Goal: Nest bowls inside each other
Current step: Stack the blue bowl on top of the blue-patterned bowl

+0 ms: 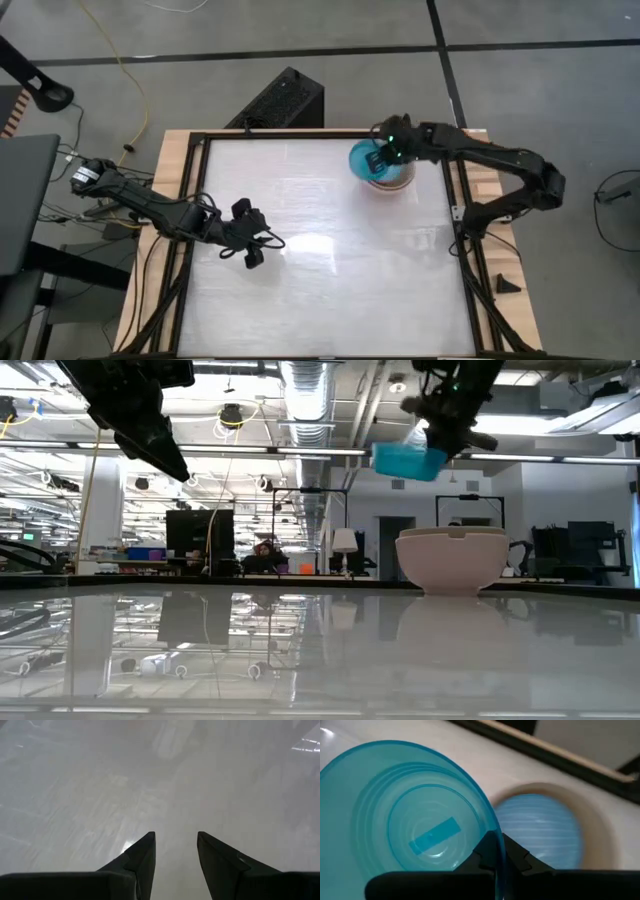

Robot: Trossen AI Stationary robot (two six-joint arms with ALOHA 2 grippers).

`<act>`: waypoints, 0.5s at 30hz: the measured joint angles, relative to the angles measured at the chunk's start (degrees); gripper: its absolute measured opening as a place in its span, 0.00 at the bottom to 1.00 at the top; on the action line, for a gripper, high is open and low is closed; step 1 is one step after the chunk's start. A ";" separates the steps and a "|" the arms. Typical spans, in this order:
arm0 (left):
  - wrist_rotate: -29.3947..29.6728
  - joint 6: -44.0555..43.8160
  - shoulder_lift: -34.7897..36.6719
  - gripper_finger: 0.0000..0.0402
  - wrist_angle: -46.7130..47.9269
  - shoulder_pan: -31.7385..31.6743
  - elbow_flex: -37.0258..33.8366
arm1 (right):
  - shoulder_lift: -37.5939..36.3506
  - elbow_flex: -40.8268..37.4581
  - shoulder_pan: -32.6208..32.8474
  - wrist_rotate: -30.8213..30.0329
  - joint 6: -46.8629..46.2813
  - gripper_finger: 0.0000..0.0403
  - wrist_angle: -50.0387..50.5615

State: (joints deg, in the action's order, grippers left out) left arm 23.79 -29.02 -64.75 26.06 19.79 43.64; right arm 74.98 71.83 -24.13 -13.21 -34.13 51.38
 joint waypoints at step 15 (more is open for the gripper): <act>0.11 -4.01 0.00 0.34 0.07 0.00 0.00 | 10.51 0.00 -17.98 11.86 12.42 0.07 5.02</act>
State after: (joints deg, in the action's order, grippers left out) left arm 23.90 -33.03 -64.75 26.13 19.79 43.64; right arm 85.49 71.83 -42.11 -1.35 -21.70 56.41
